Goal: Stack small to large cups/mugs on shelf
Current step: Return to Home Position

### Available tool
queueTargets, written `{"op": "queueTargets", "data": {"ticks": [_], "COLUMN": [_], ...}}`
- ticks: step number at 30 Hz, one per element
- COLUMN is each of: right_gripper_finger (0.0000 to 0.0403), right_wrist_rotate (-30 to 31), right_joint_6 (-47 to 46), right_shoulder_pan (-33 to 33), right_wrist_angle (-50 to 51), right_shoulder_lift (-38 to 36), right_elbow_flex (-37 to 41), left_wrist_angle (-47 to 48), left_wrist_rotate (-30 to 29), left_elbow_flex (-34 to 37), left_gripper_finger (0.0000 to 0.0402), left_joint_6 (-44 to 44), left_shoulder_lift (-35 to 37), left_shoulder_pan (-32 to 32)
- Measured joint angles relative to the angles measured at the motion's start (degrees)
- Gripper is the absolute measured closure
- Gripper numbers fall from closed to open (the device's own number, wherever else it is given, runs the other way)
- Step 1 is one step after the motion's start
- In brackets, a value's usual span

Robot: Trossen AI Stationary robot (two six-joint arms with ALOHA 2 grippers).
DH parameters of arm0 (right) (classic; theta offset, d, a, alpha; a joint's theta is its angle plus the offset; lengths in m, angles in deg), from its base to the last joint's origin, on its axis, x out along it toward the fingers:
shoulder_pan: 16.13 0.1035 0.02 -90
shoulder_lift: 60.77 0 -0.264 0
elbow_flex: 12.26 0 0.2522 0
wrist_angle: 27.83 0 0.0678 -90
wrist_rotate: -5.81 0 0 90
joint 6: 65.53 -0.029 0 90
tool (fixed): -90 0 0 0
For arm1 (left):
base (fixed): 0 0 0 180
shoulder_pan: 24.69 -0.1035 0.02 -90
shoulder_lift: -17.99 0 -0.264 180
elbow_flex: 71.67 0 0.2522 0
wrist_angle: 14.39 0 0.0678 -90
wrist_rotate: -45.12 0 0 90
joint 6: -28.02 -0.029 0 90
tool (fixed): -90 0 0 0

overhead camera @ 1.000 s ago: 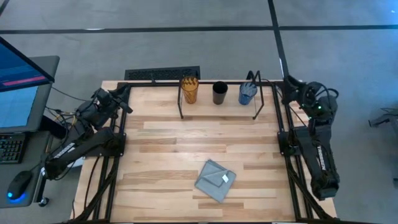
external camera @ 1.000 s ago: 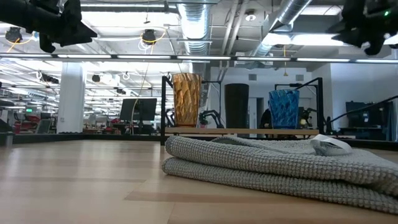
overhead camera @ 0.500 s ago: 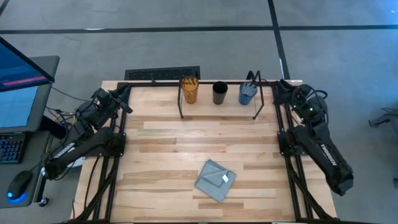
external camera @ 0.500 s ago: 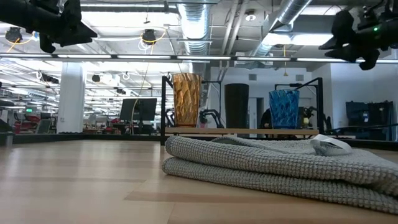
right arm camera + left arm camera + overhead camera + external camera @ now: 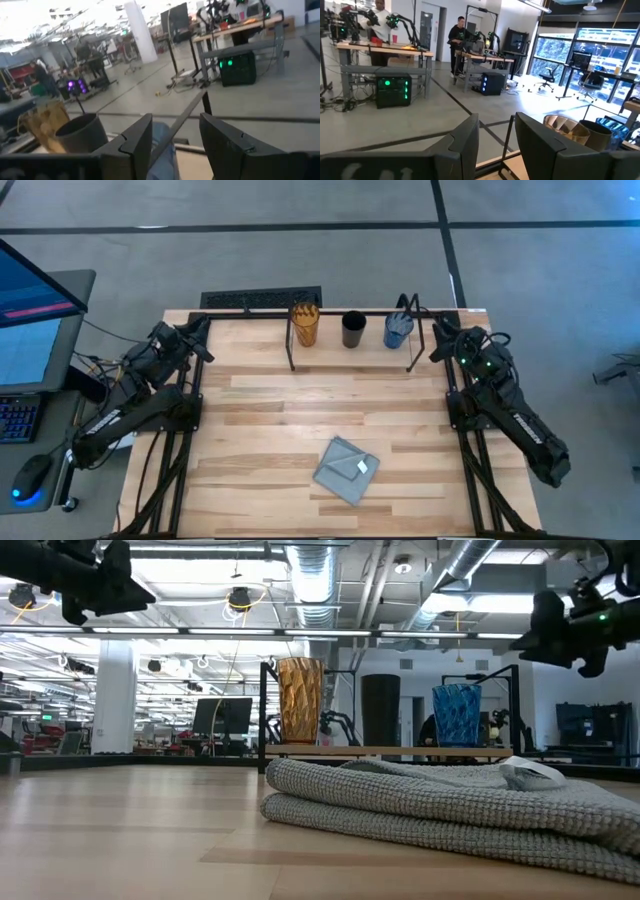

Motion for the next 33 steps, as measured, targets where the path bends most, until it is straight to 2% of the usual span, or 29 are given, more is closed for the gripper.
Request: {"op": "queueTargets", "data": {"ticks": [7, 14, 24, 33], "right_gripper_finger": [0.0217, 0.0217, 0.0217, 0.0217], "right_wrist_rotate": [1.6, 1.5, 2.5, 2.5], "right_joint_6": [-0.1, -1.5, 0.5, -1.6], "right_shoulder_pan": [0.8, 2.4, 4.1, 4.7], "right_wrist_angle": [0.6, -4.5, -2.7, -3.5], "right_shoulder_lift": [0.0, 0.0, 0.0, 0.0], "right_elbow_flex": [0.5, 4.3, 4.4, 5.9], "left_wrist_angle": [-0.8, -11.3, -11.2, -11.6], "left_wrist_rotate": [-0.2, -1.2, -2.4, -3.1], "left_elbow_flex": [1.9, 7.7, 13.5, 15.1], "left_gripper_finger": [0.0283, 0.0283, 0.0283, 0.0283], "left_joint_6": [-0.1, -0.1, 1.3, 1.3], "left_shoulder_lift": [0.0, 1.0, 5.8, 5.7], "left_shoulder_pan": [0.0, 0.0, 0.0, 0.0]}}
